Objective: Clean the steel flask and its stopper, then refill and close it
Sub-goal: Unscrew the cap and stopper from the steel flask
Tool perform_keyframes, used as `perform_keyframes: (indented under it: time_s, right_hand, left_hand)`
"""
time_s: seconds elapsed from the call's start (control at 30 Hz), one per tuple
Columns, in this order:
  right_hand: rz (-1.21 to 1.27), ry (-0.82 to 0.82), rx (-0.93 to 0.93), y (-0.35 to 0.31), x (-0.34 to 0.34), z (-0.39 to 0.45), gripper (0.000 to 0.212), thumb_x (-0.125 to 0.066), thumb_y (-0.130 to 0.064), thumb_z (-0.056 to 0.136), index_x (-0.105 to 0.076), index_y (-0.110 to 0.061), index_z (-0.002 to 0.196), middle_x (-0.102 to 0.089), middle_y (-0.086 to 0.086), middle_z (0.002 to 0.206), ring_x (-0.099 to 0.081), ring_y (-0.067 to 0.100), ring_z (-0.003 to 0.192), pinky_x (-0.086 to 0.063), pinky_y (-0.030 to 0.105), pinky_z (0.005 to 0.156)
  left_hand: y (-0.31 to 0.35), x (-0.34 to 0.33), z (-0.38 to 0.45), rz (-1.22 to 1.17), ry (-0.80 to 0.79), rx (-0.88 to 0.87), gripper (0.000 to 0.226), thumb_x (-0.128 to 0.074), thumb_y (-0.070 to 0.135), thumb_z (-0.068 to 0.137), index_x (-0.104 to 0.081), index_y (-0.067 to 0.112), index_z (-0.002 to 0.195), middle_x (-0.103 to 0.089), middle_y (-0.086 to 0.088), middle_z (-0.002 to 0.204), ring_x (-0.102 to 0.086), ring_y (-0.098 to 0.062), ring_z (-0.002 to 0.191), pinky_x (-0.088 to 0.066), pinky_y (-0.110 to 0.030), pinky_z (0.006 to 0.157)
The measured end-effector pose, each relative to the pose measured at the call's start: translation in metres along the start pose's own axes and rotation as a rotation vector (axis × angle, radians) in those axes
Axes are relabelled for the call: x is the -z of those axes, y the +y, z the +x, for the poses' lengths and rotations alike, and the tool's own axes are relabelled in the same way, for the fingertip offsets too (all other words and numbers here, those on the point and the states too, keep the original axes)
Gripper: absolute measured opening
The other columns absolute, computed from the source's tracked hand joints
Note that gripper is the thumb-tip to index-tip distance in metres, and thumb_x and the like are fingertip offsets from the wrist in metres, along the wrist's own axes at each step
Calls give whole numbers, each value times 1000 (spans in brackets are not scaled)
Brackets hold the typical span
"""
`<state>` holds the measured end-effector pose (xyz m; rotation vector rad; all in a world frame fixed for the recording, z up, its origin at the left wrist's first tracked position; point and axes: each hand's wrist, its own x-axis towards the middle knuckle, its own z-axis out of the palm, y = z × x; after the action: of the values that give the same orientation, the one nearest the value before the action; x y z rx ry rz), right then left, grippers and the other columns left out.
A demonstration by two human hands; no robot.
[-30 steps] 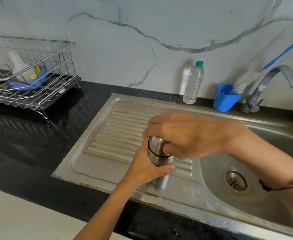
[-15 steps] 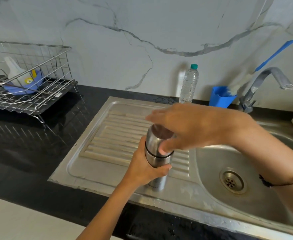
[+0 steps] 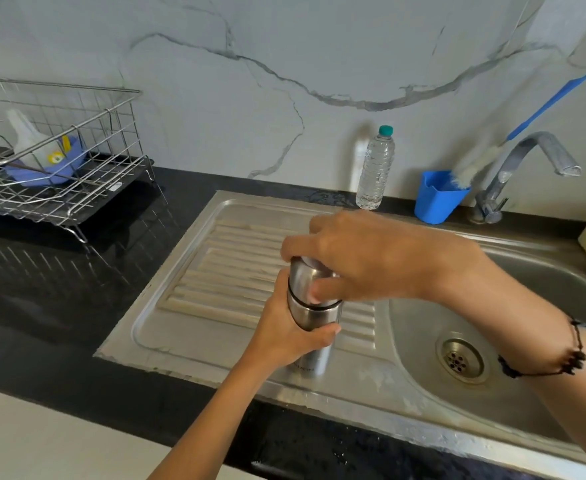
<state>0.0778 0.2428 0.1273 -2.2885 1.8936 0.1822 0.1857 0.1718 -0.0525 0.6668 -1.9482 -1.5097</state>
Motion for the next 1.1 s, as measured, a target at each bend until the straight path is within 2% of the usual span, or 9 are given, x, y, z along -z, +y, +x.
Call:
perform_keyframes:
  time_s: [0.1, 0.2, 0.37, 0.47, 0.57, 0.73, 0.87, 0.97, 1.1]
  right_hand:
    - [51, -76, 103, -1, 1, -3, 42, -59, -7, 81, -49, -37, 109, -41, -8, 119, -42, 13, 104, -48, 34, 81]
    - [71, -51, 78, 1, 0, -8, 46, -63, -35, 82, -40, -42, 121, -32, -9, 136, -34, 13, 122, -44, 32, 91]
    - [-35, 79, -51, -1, -6, -2, 39, -51, -52, 85, -44, -35, 119, -47, -8, 88, -53, 16, 82, -45, 30, 60]
    - [41, -1, 56, 1, -6, -5, 40, -56, -22, 85, -47, -40, 119, -46, -4, 118, -47, 17, 107, -48, 36, 84]
    - [92, -69, 79, 0, 1, -14, 53, -60, -29, 85, -38, -48, 130, -22, -8, 149, -20, 14, 137, -35, 36, 106]
    - [-13, 98, -39, 1, -7, -5, 39, -52, -45, 86, -46, -35, 123, -54, -5, 109, -56, 17, 96, -47, 30, 68]
    - [95, -24, 59, 0, -5, -7, 49, -57, -20, 85, -43, -43, 125, -39, -8, 132, -41, 13, 115, -45, 34, 93]
    - [88, -24, -18, 0, -3, -8, 55, -58, -47, 82, -34, -46, 132, -34, -6, 139, -40, 17, 122, -43, 37, 94]
    - [-23, 97, -89, 3, -7, -1, 50, -50, -63, 77, -49, -33, 117, -52, -10, 86, -50, 8, 75, -39, 25, 56]
  left_hand:
    - [-2, -1, 1, 16, 2, -2, 80, -79, 39, 55, -46, 15, 123, -64, 0, 107, -63, -21, 104, -54, -32, 85]
    - [-3, 0, 2, 19, -10, -16, 84, -79, 34, 58, -39, 20, 130, -64, 6, 108, -62, -16, 106, -52, -25, 85]
    - [-2, 0, -1, 1, 8, 11, 76, -79, 38, 53, -49, 19, 120, -68, 8, 97, -65, -5, 92, -50, -22, 77]
    - [2, -1, -1, 3, 8, -35, 82, -79, 35, 56, -39, 27, 128, -63, 4, 107, -63, -10, 103, -53, -27, 83]
    - [1, -1, -1, 10, 0, -52, 79, -79, 33, 59, -39, 42, 127, -62, 11, 115, -60, -12, 111, -52, -28, 90]
    - [2, -1, -2, -10, 0, -27, 77, -78, 36, 55, -44, 22, 123, -64, 7, 102, -64, -8, 96, -51, -20, 77]
    - [5, -2, -2, 6, 2, -46, 82, -78, 34, 58, -36, 35, 129, -62, 11, 109, -62, -8, 105, -51, -24, 85]
    - [3, -1, -2, 2, -5, -11, 79, -78, 35, 56, -38, 51, 122, -64, 5, 108, -63, -9, 101, -54, -30, 84]
    - [1, 0, -2, -9, 1, 9, 75, -79, 37, 53, -44, 30, 120, -64, 1, 108, -63, -9, 99, -54, -30, 82]
